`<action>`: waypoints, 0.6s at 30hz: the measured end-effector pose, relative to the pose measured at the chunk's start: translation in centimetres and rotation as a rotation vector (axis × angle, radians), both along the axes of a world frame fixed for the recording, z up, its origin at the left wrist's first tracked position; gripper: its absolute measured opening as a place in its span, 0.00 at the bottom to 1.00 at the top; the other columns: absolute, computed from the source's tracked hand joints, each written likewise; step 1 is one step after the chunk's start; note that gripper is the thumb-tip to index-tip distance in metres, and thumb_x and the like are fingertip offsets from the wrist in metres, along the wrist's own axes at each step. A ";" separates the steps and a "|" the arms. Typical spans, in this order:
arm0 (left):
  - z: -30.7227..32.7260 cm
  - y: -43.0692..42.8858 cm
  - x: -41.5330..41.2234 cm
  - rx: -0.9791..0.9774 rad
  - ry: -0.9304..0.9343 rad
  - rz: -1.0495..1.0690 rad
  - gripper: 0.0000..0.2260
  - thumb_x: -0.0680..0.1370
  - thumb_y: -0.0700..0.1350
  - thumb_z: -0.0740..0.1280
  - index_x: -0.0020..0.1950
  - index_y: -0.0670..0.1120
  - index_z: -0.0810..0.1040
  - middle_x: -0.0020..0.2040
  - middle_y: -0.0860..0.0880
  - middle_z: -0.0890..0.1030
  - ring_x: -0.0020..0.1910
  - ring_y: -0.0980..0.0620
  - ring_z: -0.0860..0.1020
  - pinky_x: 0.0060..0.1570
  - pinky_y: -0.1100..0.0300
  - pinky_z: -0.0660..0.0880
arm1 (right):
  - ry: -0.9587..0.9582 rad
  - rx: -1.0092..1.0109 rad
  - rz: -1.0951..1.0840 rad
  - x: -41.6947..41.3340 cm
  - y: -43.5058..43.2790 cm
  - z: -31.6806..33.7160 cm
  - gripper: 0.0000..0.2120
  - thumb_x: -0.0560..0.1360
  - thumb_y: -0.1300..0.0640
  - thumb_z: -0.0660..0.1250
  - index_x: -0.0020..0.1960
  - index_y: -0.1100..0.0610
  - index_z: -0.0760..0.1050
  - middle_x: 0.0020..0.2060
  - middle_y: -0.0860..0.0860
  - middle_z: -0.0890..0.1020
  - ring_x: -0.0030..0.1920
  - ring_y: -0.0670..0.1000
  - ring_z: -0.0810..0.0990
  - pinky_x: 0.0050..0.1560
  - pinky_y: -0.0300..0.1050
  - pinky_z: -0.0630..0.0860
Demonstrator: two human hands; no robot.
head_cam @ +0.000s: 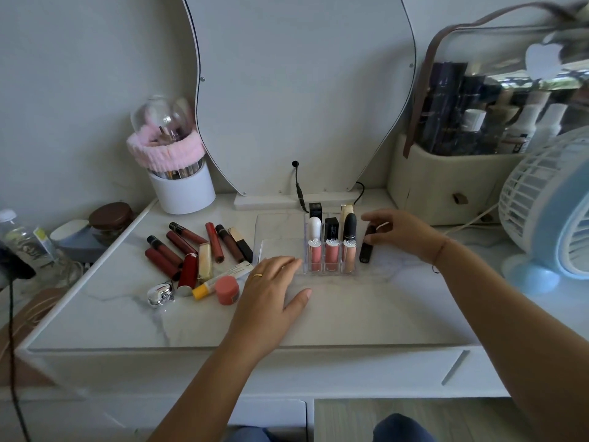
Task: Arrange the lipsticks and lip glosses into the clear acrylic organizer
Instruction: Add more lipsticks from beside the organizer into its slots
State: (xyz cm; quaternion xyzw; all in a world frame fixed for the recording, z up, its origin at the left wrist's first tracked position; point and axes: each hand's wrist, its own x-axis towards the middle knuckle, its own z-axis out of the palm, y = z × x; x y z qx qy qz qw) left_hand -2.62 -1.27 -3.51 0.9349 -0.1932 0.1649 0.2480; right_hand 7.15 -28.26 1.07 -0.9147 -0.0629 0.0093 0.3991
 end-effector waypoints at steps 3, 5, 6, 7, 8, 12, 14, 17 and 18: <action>0.0 0.0 0.0 -0.004 0.004 0.001 0.23 0.77 0.55 0.60 0.71 0.50 0.65 0.69 0.53 0.68 0.70 0.53 0.62 0.69 0.58 0.58 | 0.008 -0.036 0.030 -1.0 0.0 1.0 0.15 0.69 0.58 0.74 0.54 0.49 0.78 0.45 0.46 0.80 0.44 0.45 0.79 0.48 0.33 0.72; 0.0 0.0 0.0 -0.001 0.008 0.001 0.23 0.77 0.56 0.60 0.71 0.50 0.65 0.69 0.53 0.68 0.70 0.53 0.62 0.70 0.57 0.58 | 0.010 -0.034 0.043 -1.6 0.1 1.6 0.11 0.69 0.59 0.74 0.49 0.49 0.79 0.41 0.45 0.82 0.41 0.43 0.79 0.47 0.33 0.74; 0.0 0.0 0.0 0.000 0.008 0.001 0.23 0.77 0.56 0.60 0.71 0.50 0.65 0.69 0.54 0.68 0.70 0.53 0.62 0.70 0.57 0.58 | 0.003 -0.032 0.034 -1.9 0.2 2.0 0.09 0.69 0.59 0.74 0.48 0.49 0.80 0.40 0.45 0.82 0.41 0.43 0.79 0.48 0.34 0.74; 0.0 0.0 -0.1 -0.002 0.009 0.001 0.23 0.77 0.56 0.60 0.71 0.50 0.65 0.69 0.54 0.68 0.70 0.53 0.62 0.70 0.57 0.58 | -0.016 -0.029 0.015 -2.2 0.2 2.4 0.08 0.70 0.58 0.73 0.48 0.50 0.81 0.40 0.44 0.82 0.40 0.43 0.79 0.49 0.34 0.74; 0.0 0.0 -0.1 -0.006 0.009 0.000 0.23 0.77 0.56 0.60 0.71 0.50 0.65 0.69 0.54 0.68 0.70 0.53 0.62 0.70 0.57 0.58 | -0.057 -0.033 -0.013 -2.4 0.2 2.9 0.08 0.70 0.58 0.73 0.49 0.51 0.81 0.40 0.44 0.82 0.40 0.42 0.79 0.47 0.33 0.74; 0.0 0.0 -0.1 -0.007 -0.002 -0.005 0.23 0.77 0.56 0.60 0.71 0.50 0.66 0.69 0.54 0.68 0.70 0.53 0.62 0.69 0.58 0.58 | -0.353 -0.009 -0.148 -2.7 0.6 6.1 0.10 0.71 0.58 0.72 0.52 0.53 0.80 0.37 0.42 0.80 0.35 0.39 0.76 0.35 0.25 0.72; 0.0 0.0 0.0 -0.014 -0.002 -0.002 0.23 0.77 0.56 0.60 0.70 0.50 0.66 0.69 0.54 0.69 0.69 0.53 0.62 0.69 0.59 0.57 | -0.476 0.077 -0.176 -2.5 1.5 7.8 0.11 0.71 0.60 0.72 0.53 0.55 0.79 0.40 0.45 0.80 0.38 0.41 0.77 0.42 0.28 0.74; 0.0 0.0 0.0 -0.015 -0.004 0.002 0.23 0.77 0.56 0.60 0.70 0.50 0.66 0.69 0.53 0.68 0.69 0.54 0.62 0.68 0.62 0.55 | -0.558 0.139 -0.155 -2.0 3.2 9.5 0.11 0.71 0.60 0.72 0.53 0.57 0.80 0.43 0.49 0.82 0.41 0.44 0.79 0.47 0.31 0.76; 0.0 0.1 0.0 -0.014 -0.005 0.003 0.23 0.77 0.56 0.60 0.70 0.50 0.66 0.69 0.53 0.68 0.69 0.54 0.62 0.67 0.63 0.54 | -0.552 0.138 -0.134 -1.7 3.8 9.7 0.11 0.71 0.60 0.72 0.53 0.58 0.80 0.44 0.50 0.83 0.42 0.46 0.80 0.49 0.33 0.76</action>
